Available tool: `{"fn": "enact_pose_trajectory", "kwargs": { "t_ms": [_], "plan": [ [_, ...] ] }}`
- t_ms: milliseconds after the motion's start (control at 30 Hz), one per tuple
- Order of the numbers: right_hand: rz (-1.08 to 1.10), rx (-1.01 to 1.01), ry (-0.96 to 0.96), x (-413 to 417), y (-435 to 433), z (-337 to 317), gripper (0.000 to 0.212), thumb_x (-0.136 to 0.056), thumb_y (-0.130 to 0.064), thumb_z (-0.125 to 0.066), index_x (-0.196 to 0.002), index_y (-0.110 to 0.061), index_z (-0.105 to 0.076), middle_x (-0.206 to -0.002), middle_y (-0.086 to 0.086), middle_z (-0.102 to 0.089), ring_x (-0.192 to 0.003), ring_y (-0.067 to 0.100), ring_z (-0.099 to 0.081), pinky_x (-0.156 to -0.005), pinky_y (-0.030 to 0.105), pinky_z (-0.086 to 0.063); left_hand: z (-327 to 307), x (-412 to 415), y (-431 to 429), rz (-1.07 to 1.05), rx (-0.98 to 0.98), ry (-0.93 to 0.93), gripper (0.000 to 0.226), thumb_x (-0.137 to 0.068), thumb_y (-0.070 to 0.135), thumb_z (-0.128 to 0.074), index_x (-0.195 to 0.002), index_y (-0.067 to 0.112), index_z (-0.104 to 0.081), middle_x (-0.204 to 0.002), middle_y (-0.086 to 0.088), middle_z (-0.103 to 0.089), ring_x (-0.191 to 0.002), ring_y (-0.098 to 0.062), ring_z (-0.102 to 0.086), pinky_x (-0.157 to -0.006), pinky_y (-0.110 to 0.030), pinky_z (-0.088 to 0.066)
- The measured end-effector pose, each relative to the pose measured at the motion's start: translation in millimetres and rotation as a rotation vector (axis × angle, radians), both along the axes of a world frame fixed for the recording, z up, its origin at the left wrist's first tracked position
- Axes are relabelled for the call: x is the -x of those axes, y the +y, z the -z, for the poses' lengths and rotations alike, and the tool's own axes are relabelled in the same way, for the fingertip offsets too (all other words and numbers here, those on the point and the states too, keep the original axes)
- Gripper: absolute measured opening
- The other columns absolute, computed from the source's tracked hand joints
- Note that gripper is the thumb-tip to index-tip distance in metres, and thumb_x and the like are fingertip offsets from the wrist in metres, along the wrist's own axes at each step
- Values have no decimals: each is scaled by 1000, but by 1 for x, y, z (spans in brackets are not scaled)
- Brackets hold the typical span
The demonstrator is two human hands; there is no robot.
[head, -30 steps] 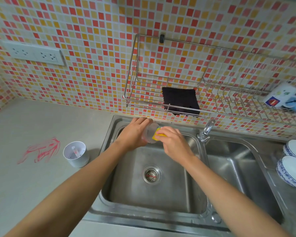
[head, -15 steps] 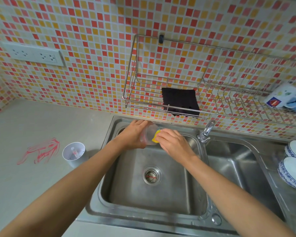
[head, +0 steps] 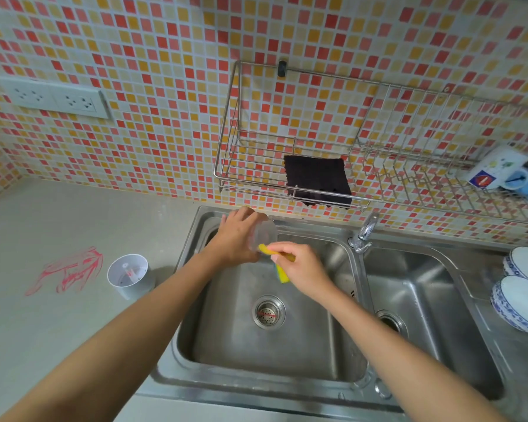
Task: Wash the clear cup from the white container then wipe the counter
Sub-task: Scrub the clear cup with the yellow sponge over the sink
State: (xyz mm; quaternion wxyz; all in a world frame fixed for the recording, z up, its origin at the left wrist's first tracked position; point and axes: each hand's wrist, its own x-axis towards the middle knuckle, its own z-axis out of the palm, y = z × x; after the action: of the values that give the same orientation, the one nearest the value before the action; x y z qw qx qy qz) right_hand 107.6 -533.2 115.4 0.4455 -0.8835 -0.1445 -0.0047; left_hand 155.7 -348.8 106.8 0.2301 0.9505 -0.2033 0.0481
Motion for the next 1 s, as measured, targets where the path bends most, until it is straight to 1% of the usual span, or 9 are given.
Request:
{"fn": "enact_pose_trajectory", "kwargs": {
  "t_ms": [67, 200, 300, 400, 500, 533, 633, 733, 1000],
  "plan": [
    [-21, 19, 11, 0, -2, 0, 25, -87, -1, -60, -105, -11, -74, -108, -3, -71, -99, 0, -60, -90, 11, -40, -3, 1, 1, -10, -101, -15, 87, -60, 61, -77, -133, 37, -35, -136, 10, -42, -126, -19, -37, -108, -50, -33],
    [-218, 490, -482, -15, -18, 1, 28, -73, 5, -71, -94, -13, -77, -98, 1, -74, -103, 24, -63, -90, 33, -48, -10, 3, -2, 94, -122, 0, 86, -65, 44, -82, -137, 30, -39, -141, 8, -40, -126, -17, -35, -106, -36, -37],
    [-209, 640, -606, -23, -23, -3, 31, -67, 2, -78, -93, -14, -76, -100, 0, -73, -101, 26, -64, -84, 37, -51, -16, 4, -3, 123, -81, -8, 86, -66, 39, -84, -139, 26, -39, -142, 6, -40, -127, -16, -36, -105, -25, -32],
    [-139, 447, -520, -11, -11, -1, 29, -72, 6, -72, -94, -13, -77, -99, 0, -74, -97, 25, -65, -86, 33, -51, -18, 3, -1, 124, -49, -2, 82, -67, 41, -84, -136, 27, -41, -138, 7, -43, -123, -15, -37, -104, -26, -34],
    [-65, 150, -158, 0, 1, 0, 25, -83, 1, -64, -100, -14, -76, -104, 0, -73, -103, 14, -62, -94, 7, -36, -18, 3, 2, 144, -89, 0, 79, -69, 42, -82, -136, 27, -42, -139, 7, -43, -124, -15, -37, -105, -28, -36],
    [-78, 166, -130, 1, 1, 0, 25, -84, 0, -64, -101, -15, -76, -104, -1, -73, -103, 12, -61, -95, 6, -35, -17, 4, 2, 152, -107, 0, 79, -70, 40, -81, -137, 27, -42, -140, 6, -42, -126, -15, -36, -105, -27, -34],
    [-184, 468, -419, -7, -8, 3, 28, -74, 2, -73, -95, -15, -77, -98, -1, -74, -98, 21, -63, -85, 35, -51, -17, 7, -1, 145, -110, 10, 79, -69, 35, -82, -137, 26, -42, -141, 5, -42, -127, -17, -36, -105, -28, -35],
    [-154, 698, -580, -13, -11, -3, 29, -64, -3, -78, -91, -12, -74, -95, 0, -72, -96, 27, -62, -75, 36, -50, -20, 5, -7, 141, -81, -25, 79, -69, 36, -83, -137, 24, -44, -135, 3, -47, -120, -17, -40, -106, -31, -38],
    [-171, 372, -212, -9, -7, 9, 21, -86, -3, -64, -101, -13, -75, -101, 3, -73, -103, 21, -58, -95, 28, -43, -11, 11, -2, 138, -118, 37, 80, -68, 33, -82, -138, 27, -42, -137, 5, -44, -123, -17, -39, -99, -27, -39]
  ]
}}
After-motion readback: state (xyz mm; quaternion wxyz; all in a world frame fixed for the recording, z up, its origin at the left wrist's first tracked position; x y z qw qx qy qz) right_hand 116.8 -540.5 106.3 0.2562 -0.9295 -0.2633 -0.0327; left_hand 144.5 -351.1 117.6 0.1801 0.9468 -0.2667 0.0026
